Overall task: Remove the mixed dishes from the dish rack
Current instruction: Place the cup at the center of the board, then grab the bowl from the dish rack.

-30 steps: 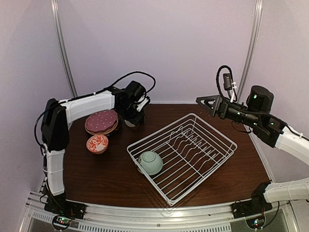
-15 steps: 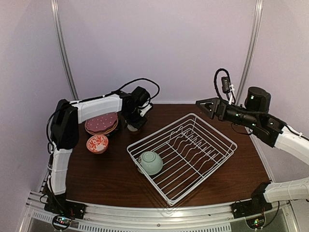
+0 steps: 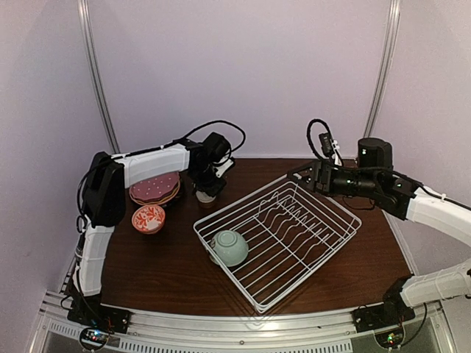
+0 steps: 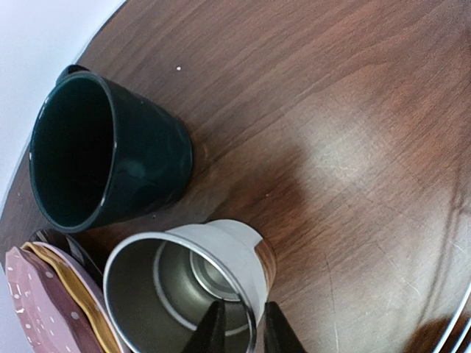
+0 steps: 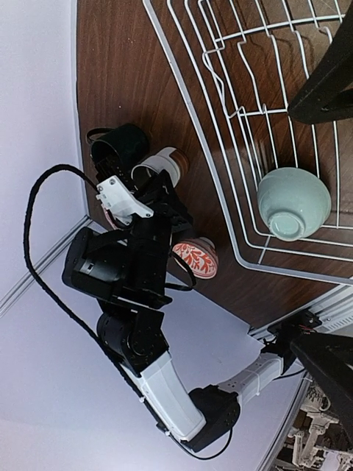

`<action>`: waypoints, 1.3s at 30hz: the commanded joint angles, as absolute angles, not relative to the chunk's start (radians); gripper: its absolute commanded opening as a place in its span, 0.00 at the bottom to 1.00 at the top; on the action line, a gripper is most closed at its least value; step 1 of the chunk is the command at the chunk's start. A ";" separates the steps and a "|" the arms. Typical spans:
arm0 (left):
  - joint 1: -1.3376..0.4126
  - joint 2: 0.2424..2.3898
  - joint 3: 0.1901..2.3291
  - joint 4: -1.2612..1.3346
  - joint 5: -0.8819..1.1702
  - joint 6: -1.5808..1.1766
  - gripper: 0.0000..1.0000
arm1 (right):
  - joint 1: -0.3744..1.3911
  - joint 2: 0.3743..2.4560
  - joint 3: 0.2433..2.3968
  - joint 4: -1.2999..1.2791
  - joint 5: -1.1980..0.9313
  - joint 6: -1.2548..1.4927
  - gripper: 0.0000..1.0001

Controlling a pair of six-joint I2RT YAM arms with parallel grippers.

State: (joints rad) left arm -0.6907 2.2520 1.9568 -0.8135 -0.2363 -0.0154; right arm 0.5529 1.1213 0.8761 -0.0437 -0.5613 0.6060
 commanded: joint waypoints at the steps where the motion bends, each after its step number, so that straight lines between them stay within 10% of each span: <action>1: -0.683 2.266 1.995 -0.808 -0.235 -0.010 0.25 | 0.550 1.129 0.850 -0.041 -0.608 0.653 1.00; 8: -0.687 2.236 2.055 -0.862 -0.191 -0.010 0.57 | 0.571 1.158 0.816 -0.020 -0.636 0.702 1.00; 12: -0.697 2.135 2.046 -0.864 -0.202 -0.027 0.97 | 0.595 1.188 0.817 -0.023 -0.640 0.719 1.00; 39: -0.710 1.753 1.751 -0.591 -0.263 -0.081 0.97 | 0.837 1.494 0.806 0.230 -0.522 1.009 1.00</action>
State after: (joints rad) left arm -0.7040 1.7985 1.7622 -0.6487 -0.2687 -0.0669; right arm 0.8291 1.4708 0.8291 0.1352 -0.5446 0.9512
